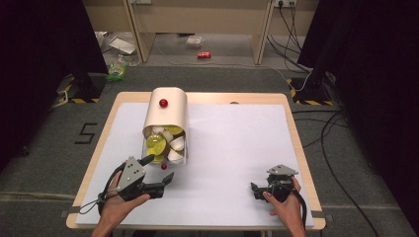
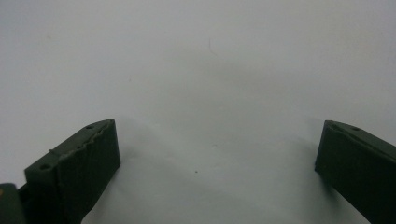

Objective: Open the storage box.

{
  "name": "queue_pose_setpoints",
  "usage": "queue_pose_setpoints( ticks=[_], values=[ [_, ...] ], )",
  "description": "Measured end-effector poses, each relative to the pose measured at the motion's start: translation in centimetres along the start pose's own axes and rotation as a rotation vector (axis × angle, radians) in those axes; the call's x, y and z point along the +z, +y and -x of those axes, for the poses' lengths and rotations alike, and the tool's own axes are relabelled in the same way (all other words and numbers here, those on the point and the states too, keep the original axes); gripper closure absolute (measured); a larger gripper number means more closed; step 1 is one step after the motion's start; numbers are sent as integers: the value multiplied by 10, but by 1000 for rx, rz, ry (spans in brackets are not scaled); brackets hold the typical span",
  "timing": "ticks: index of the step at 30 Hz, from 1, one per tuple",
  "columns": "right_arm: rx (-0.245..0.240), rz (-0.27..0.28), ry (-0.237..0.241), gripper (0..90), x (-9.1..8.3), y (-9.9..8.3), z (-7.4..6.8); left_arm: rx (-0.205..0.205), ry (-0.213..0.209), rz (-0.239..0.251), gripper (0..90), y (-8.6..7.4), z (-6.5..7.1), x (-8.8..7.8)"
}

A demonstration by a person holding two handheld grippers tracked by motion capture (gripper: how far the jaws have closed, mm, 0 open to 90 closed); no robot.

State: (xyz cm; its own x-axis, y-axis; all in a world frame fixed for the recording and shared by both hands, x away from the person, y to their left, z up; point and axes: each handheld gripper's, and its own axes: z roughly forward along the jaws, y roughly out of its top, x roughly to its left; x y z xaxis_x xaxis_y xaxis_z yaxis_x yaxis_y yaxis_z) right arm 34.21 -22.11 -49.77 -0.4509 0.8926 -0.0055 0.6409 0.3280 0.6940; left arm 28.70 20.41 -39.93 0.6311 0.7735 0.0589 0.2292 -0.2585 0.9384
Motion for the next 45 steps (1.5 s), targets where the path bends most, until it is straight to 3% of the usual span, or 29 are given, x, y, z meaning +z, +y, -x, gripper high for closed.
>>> queue_pose_setpoints(
  ticks=[30,45],
  values=[
    [-1,0,-1,3,0,0,0,4,-5,-21,171,-7,8,-7],
    [-1,-1,-1,3,0,0,0,-14,1,-12,169,-2,3,-7]
  ],
)
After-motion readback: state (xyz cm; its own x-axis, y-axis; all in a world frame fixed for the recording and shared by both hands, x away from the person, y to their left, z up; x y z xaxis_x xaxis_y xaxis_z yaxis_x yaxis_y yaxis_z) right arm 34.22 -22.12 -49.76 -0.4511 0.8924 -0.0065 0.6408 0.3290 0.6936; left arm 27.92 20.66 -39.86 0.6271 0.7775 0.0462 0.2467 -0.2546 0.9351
